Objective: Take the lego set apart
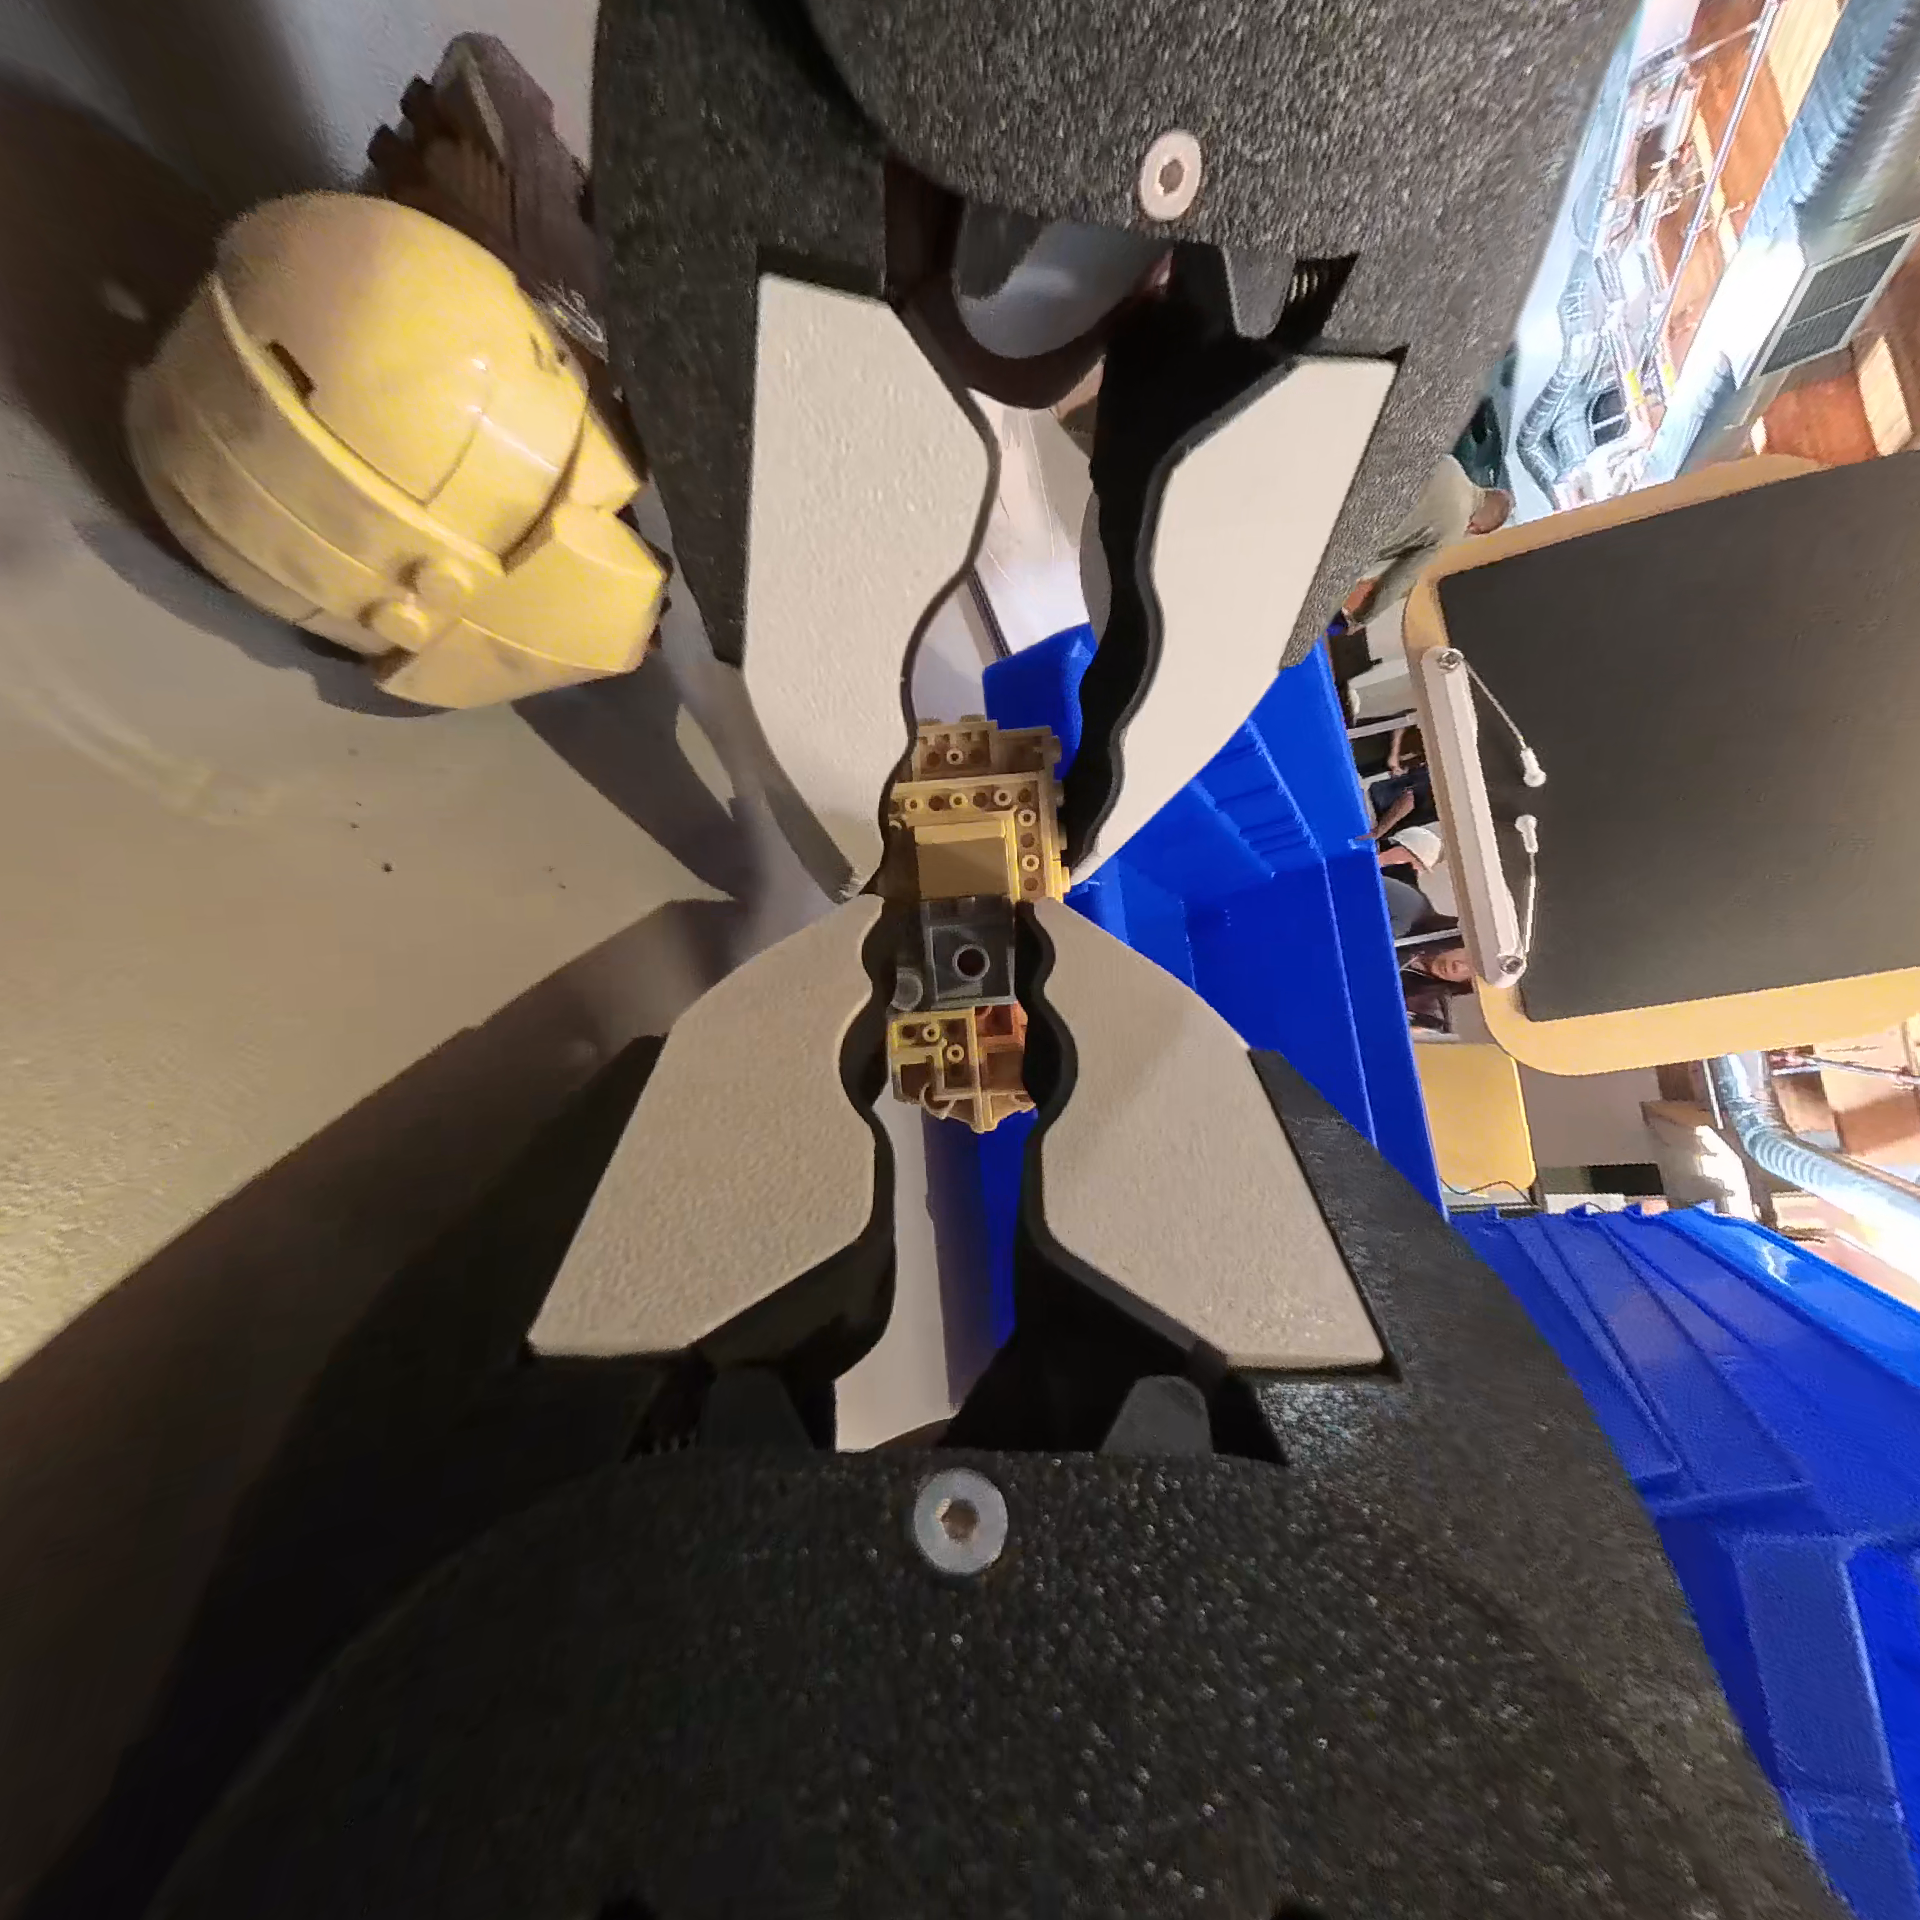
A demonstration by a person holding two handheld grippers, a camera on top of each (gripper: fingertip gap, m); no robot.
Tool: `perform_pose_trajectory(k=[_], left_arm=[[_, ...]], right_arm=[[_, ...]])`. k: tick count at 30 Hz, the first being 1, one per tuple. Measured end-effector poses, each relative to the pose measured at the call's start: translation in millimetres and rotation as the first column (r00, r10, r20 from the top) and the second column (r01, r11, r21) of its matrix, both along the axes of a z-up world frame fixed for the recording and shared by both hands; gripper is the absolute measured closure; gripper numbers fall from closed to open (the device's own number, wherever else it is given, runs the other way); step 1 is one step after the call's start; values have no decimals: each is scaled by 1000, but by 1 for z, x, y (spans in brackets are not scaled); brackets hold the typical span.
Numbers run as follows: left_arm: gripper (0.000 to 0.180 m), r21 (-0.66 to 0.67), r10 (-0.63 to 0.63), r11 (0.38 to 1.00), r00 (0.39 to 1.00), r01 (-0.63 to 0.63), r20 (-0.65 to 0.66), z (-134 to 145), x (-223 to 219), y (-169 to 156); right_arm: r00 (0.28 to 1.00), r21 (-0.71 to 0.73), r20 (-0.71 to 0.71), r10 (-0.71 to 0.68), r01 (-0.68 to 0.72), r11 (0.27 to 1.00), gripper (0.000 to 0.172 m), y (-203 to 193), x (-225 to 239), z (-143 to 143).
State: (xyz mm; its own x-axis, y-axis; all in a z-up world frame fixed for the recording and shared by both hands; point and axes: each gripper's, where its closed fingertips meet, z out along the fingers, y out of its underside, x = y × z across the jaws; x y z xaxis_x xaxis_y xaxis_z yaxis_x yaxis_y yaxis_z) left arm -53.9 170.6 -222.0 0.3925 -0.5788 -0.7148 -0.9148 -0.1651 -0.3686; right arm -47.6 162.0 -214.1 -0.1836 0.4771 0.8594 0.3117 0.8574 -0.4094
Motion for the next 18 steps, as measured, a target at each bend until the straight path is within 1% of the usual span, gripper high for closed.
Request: perform_pose_trajectory(k=[2, 10, 14, 18], left_arm=[[140, -4, 5, 1000, 1000, -5, 0, -1, -1, 0], [140, 1, 36, 999, 999, -36, -9, -1, -8, 2], [140, -58, 77, 995, 997, -76, 28, -8, -16, 2], [140, -149, 98, 986, 985, -77, 142, -18, -20, -1]], right_arm=[[1000, 18, -6, -11, 11, 1000, 155, 1, 0, 1], [999, 62, -36, 6, -4, 998, 155, -4, 1, 6], [998, 69, -56, 26, -22, 997, 156, -7, 2, 10], [997, 64, -75, 22, -17, 998, 156, -1, 6, 16]])
